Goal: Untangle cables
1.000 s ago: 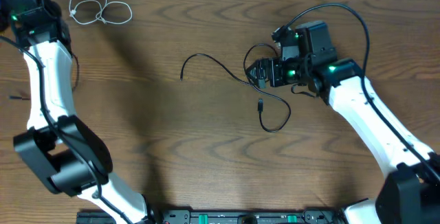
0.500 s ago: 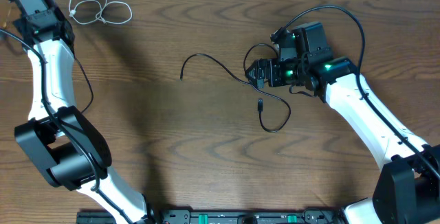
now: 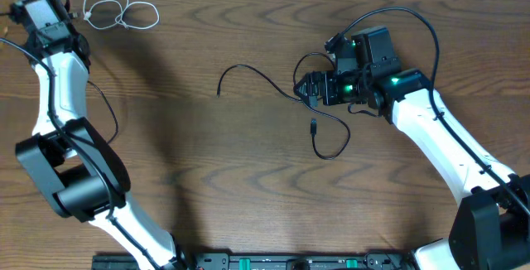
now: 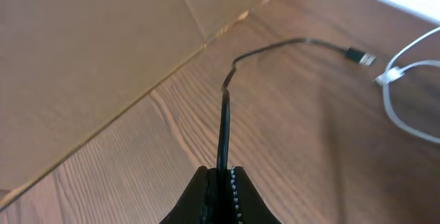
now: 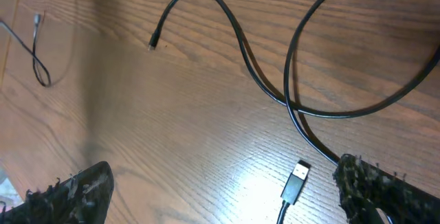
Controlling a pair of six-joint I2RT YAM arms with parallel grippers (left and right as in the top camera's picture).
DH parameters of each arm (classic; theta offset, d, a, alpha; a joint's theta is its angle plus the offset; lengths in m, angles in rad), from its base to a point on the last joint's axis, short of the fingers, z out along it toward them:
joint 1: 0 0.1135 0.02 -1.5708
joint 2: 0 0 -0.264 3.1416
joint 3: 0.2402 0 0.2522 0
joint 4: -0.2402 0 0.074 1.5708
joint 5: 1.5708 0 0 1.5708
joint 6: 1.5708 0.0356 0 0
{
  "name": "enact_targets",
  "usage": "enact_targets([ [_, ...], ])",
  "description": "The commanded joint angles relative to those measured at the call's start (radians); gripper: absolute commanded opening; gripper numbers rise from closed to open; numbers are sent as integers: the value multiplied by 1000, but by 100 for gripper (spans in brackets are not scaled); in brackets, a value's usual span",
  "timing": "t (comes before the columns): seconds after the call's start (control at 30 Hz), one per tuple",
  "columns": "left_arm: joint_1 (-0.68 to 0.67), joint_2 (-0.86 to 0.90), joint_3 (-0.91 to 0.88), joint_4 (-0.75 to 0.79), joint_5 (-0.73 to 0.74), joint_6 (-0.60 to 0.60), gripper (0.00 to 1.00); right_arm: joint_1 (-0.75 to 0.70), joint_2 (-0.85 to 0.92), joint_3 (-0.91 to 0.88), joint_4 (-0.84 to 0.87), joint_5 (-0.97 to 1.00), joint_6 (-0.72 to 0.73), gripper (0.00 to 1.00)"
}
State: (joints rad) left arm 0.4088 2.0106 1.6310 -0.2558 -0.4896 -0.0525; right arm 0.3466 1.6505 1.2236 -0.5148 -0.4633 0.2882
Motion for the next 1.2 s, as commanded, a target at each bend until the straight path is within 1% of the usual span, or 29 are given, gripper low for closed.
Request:
enact_targets([
  [0.0, 3, 28, -5, -2, -28, -21, 8, 9, 8, 5, -1, -14, 10, 99],
  [0.07, 3, 29, -5, -2, -28, -21, 8, 9, 8, 5, -1, -14, 10, 99],
  [0.1, 3, 29, -5, -2, -28, -20, 17, 9, 8, 5, -1, -14, 10, 99],
  [0.13, 3, 28, -5, -6, -28, -20, 39, 9, 8, 5, -1, -14, 10, 99],
  [0.17, 3, 27, -5, -11, -28, -16, 63, 9, 8, 5, -1, -14, 10, 99],
  [0.2, 3, 26, -5, -18, -28, 0, 73, 9, 8, 5, -2, -14, 10, 99],
  [0.27, 3, 21, -4, -38, -28, 56, 83, 9, 8, 5, -2, -14, 10, 99],
  [0.37, 3, 13, -4, -66, -28, 98, 84, 9, 8, 5, -2, -14, 10, 99],
  [0.47, 3, 9, -4, -105, -27, 96, 86, 9, 8, 5, -2, -14, 10, 99],
  [0.5, 4, 10, -4, -146, -24, 66, 89, 9, 8, 5, -3, -14, 10, 99],
  [0.6, 21, 10, -4, -202, 8, -51, 89, 9, 8, 5, -10, -14, 10, 99],
  [0.7, 65, 14, -4, -247, 102, -127, 89, 9, 8, 5, -23, -14, 9, 99],
  [0.77, 99, 18, -4, -274, 161, -128, 88, 9, 8, 5, -31, -14, 1, 99],
  [0.93, 182, 50, -5, -353, 169, -116, 89, 9, 8, 5, -38, -14, 2, 99],
  [1.0, 213, 72, -5, -389, 180, -114, 91, 9, 8, 5, -35, -14, 2, 99],
  [1.03, 238, 94, -5, -420, 221, -114, 94, 9, 8, 5, -34, -14, 2, 99],
  [1.1, 270, 126, -5, -452, 290, -114, 93, 9, 8, 5, -34, -14, 2, 99],
  [1.13, 283, 141, -5, -462, 315, -114, 93, 9, 8, 5, -34, -14, 2, 99],
  [1.17, 296, 157, -5, -471, 339, -115, 90, 9, 8, 5, -34, -14, 2, 99],
])
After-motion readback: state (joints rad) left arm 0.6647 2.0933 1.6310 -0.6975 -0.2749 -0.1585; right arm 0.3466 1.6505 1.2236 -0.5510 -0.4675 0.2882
